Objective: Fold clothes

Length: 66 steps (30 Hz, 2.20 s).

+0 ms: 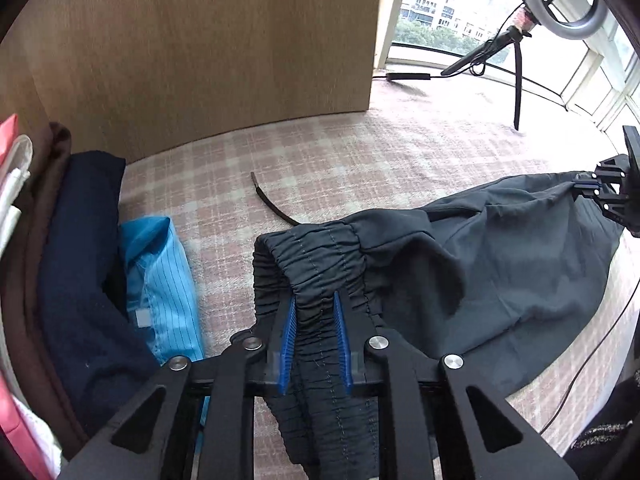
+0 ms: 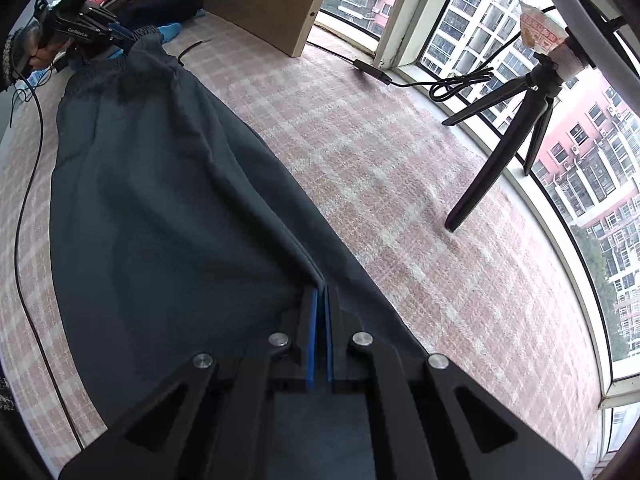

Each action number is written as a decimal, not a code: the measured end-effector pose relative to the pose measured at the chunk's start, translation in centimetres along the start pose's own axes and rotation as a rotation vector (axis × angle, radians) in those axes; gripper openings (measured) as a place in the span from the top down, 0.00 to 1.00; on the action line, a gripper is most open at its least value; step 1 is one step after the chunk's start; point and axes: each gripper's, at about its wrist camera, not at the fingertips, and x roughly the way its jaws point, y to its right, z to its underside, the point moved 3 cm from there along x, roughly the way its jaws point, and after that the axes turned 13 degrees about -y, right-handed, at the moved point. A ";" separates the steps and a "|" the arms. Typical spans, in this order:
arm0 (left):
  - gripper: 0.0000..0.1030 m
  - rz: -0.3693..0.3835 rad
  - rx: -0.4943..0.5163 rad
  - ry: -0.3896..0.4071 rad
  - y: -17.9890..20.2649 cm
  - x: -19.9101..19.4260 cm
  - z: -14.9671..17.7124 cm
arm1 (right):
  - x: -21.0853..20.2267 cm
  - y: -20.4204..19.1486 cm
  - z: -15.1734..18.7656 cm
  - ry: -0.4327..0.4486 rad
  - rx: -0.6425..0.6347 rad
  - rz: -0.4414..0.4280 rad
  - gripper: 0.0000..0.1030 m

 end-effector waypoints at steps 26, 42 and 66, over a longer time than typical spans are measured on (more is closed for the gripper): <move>0.97 -0.138 -0.258 -0.236 -7.4 2.6 0.7 | 4.2 3.1 -4.4 -0.044 0.123 -0.020 0.97; 0.90 -0.087 -0.159 -0.017 4.6 -7.6 5.0 | -7.2 16.0 41.4 0.233 1.545 -0.042 0.55; 0.77 0.034 0.178 -0.245 25.8 0.7 3.2 | -3.6 27.3 41.4 0.127 1.174 0.028 0.92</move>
